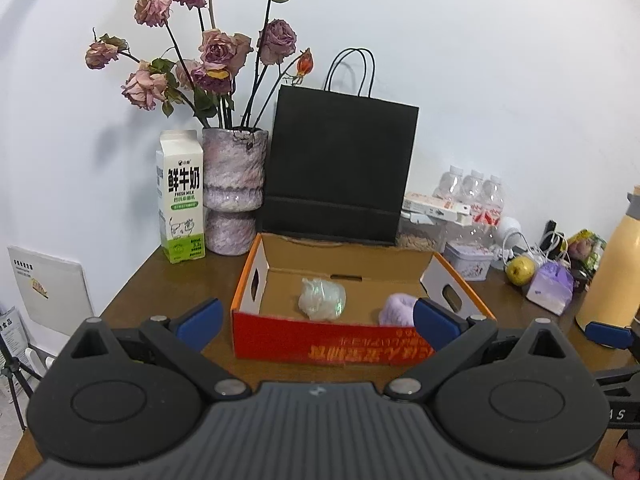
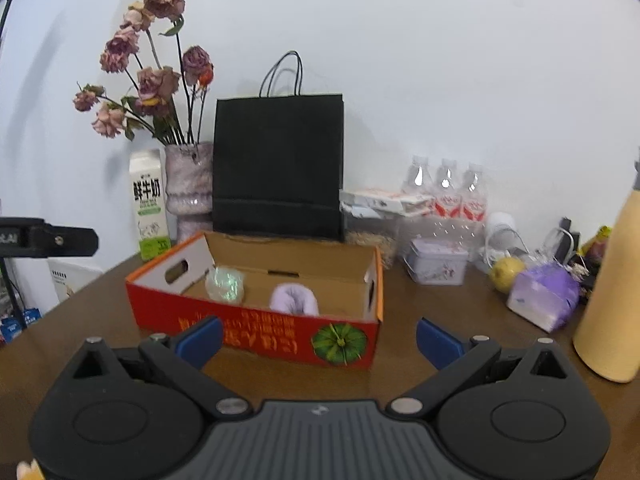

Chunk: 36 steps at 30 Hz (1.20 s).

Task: Organize objects
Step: 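Withdraw both grippers from the box back toward the table items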

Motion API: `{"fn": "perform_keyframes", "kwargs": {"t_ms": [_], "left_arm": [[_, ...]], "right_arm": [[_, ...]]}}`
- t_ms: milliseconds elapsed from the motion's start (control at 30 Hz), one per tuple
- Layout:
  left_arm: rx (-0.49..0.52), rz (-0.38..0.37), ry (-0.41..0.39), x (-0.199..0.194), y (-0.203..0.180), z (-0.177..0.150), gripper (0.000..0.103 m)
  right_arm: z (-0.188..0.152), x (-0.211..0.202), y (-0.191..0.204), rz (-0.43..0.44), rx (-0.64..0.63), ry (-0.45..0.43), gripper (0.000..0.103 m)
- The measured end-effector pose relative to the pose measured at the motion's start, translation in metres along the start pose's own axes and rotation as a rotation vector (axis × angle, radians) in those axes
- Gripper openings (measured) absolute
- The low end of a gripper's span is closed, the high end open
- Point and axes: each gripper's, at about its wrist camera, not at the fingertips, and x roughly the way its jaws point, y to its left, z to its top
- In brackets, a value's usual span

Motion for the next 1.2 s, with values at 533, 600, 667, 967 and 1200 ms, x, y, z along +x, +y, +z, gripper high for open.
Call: {"fn": "perform_keyframes", "kwargs": {"t_ms": [533, 600, 667, 967, 1200], "left_arm": [[0.033, -0.009, 0.061, -0.050, -0.001, -0.049, 0.103], [0.032, -0.009, 0.068, -0.056, 0.000, -0.056, 0.103], [0.034, -0.009, 0.076, -0.060, 0.000, -0.062, 0.103], [0.045, -0.004, 0.120, -0.074, -0.001, -0.084, 0.103], [0.061, 0.002, 0.173, -0.077, -0.001, -0.101, 0.103]], "right_arm": [[-0.059, -0.054, -0.006, 0.030, 0.084, 0.085, 0.103], [-0.065, -0.060, -0.008, 0.036, 0.097, 0.090, 0.103], [-0.070, -0.063, -0.008, 0.037, 0.086, 0.108, 0.103], [-0.098, -0.076, -0.004, 0.025, 0.059, 0.150, 0.103], [-0.111, -0.081, -0.004, 0.033, 0.037, 0.178, 0.103]]}}
